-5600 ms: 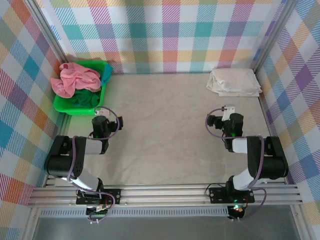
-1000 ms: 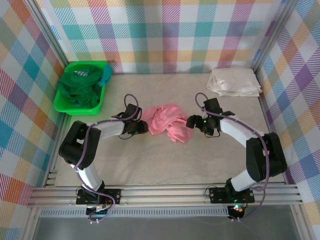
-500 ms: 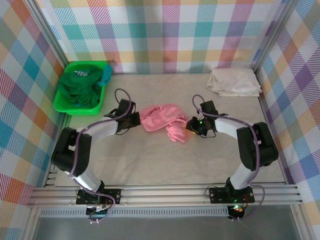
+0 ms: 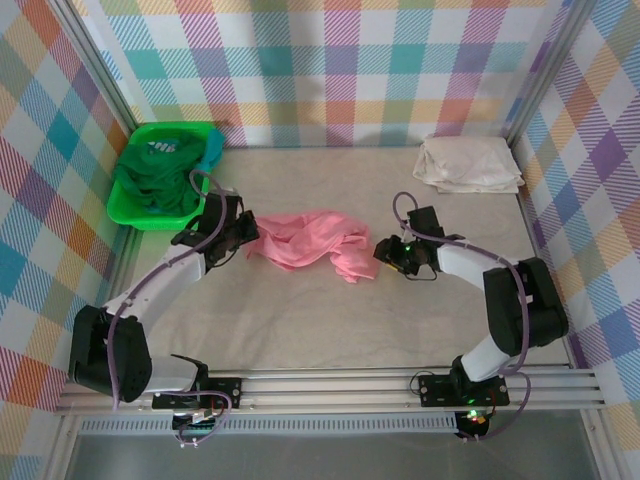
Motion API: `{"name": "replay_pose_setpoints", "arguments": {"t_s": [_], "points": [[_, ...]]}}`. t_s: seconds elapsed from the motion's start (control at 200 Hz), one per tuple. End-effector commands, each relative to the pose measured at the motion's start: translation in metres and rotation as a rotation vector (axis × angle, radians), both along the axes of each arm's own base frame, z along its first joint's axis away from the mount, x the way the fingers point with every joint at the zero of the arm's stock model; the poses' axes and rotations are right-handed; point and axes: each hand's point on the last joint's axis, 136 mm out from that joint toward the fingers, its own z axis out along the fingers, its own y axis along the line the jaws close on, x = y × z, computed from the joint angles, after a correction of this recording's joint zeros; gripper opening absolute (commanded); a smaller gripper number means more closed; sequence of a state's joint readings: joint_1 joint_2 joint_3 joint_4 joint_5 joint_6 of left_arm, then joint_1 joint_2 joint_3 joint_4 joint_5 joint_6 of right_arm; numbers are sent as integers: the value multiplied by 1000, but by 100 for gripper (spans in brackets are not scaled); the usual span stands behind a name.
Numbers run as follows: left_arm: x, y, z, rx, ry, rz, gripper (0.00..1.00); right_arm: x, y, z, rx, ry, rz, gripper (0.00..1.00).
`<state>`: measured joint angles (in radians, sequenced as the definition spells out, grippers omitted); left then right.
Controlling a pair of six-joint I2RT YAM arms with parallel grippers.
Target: Fold and stack the t-shirts
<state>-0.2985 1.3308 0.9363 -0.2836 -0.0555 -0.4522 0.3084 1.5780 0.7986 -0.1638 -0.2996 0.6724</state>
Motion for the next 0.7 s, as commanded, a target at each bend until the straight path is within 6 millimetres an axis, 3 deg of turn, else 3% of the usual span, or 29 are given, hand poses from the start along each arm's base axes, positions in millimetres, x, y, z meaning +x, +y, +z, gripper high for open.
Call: {"name": "replay_pose_setpoints", "arguments": {"t_s": [0.0,0.12,0.225,0.355,0.495,0.695], "points": [[-11,13,-6,43,24,25,0,-23,9,-20,36,97,13,49],[-13,14,-8,43,30,32,0,-19,27,-20,96,79,54,46],[-14,16,-9,50,37,39,0,-15,34,-16,101,54,64,29],[-19,23,0,53,21,73,0,-14,29,-3,90,27,42,5],[-25,32,18,58,-32,100,0,-13,19,29,66,-62,21,2],[-31,36,31,41,-44,105,0,-19,18,56,121,-92,22,0]]}}
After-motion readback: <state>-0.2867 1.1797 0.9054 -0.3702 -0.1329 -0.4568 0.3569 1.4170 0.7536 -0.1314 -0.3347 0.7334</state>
